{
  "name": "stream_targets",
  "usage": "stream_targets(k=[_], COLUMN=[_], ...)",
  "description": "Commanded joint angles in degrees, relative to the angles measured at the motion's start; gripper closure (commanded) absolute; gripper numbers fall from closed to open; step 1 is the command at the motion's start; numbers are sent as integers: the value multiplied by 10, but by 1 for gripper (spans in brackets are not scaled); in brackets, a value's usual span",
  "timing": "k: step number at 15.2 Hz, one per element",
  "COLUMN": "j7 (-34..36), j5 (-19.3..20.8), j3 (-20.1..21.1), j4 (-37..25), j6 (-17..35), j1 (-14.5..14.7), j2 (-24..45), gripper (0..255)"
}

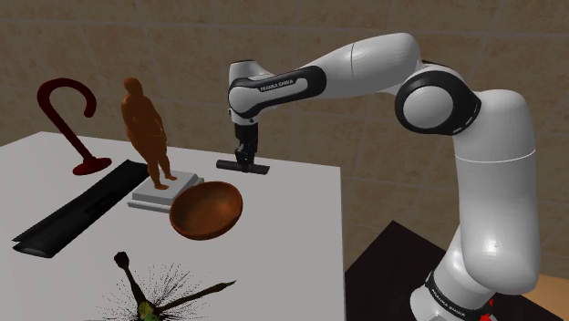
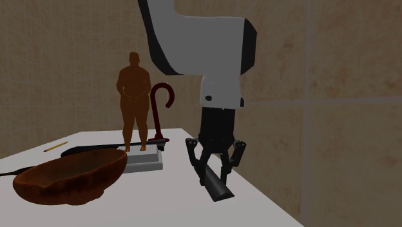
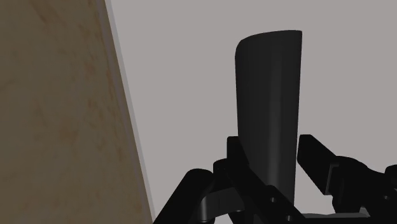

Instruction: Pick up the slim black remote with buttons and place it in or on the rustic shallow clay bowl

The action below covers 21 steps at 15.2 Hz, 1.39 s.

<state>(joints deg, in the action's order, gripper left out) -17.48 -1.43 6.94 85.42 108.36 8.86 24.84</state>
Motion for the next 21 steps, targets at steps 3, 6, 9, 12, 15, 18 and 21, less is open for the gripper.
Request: stream_targets(k=[3, 6, 9, 12, 15, 18, 21], j7=[1, 2, 3, 4, 5, 7, 8], j5=[0, 0, 0, 0, 0, 0, 1], j3=[0, 1, 1, 1, 1, 1, 2], j4=[-4, -22, -41, -62, -86, -111, -140], j6=[-6, -28, -50, -72, -95, -119, -144], j1=[0, 0, 1, 1, 1, 2, 3], j2=[-1, -4, -7, -8, -8, -6, -3], gripper=[255, 255, 255, 255, 255, 255, 255])
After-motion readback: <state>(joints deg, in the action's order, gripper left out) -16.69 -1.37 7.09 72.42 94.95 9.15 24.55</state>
